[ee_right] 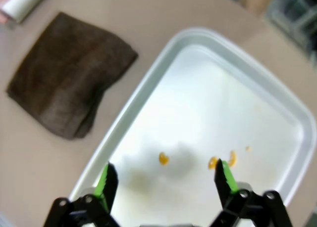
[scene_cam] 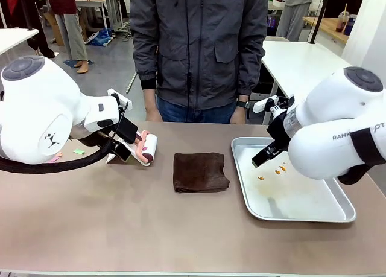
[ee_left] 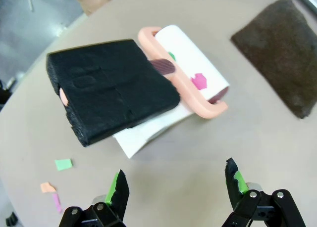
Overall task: Clean the surface of the table.
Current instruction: Hold the Lint Roller with your left hand and the towel with your right hand.
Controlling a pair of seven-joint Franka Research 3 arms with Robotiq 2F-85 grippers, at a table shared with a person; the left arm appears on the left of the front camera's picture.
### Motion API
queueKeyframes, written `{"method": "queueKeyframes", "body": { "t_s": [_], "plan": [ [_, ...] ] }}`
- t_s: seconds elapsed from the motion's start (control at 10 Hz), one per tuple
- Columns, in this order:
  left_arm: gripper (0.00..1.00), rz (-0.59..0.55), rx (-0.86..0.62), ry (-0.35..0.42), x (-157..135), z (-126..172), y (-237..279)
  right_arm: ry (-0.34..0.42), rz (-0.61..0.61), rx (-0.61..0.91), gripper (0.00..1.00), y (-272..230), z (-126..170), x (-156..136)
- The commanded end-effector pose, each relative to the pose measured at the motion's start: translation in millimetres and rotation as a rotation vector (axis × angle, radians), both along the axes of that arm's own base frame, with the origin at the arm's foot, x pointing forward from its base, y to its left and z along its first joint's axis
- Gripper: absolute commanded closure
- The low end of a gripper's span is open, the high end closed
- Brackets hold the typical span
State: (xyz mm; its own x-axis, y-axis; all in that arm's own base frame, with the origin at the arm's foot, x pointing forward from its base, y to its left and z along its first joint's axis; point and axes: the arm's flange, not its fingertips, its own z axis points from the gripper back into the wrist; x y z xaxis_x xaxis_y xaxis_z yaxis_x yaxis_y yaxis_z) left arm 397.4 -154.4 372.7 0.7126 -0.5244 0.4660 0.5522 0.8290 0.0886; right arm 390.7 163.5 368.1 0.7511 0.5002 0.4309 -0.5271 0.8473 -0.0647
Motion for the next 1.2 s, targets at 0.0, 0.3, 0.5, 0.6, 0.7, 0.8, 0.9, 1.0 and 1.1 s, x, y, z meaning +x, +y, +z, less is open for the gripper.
{"method": "queueKeyframes", "body": {
  "t_s": [0.0,0.3,0.5,0.6,0.7,0.8,0.9,1.0,1.1],
  "plan": [
    [0.0,-0.01,-0.102,0.089,-9.7,26.0,24.9,0.13,-0.137,0.108,0.0,-9.8,29.1,-4.2],
    [0.0,0.122,-0.262,0.279,-14.6,58.3,66.2,0.358,-0.191,0.367,0.0,-37.3,45.3,-8.0],
    [0.0,0.149,-0.4,0.372,-10.3,72.9,111.8,0.496,-0.139,0.618,0.0,-70.6,48.3,-9.3],
    [0.0,0.122,-0.544,0.393,-9.9,78.9,144.6,0.542,-0.143,0.745,0.0,-91.1,47.7,-11.2],
    [0.0,0.145,-0.696,0.386,-13.2,82.2,184.3,0.566,-0.174,0.874,0.0,-115.9,45.6,-17.1],
    [0.0,0.19,-0.844,0.394,-17.9,80.2,221.5,0.57,-0.213,0.965,0.0,-137.1,38.9,-23.1],
    [0.0,0.233,-0.988,0.391,-24.2,73.5,258.4,0.565,-0.264,1.06,0.0,-162.2,31.1,-29.9],
    [0.0,0.269,-1.116,0.389,-31.6,62.7,291.8,0.557,-0.31,1.155,0.0,-188.9,24.6,-36.4],
    [0.0,0.301,-1.237,0.36,-41.9,51.3,308.4,0.531,-0.363,1.244,0.0,-217.4,17.4,-43.1]
  ]
}}
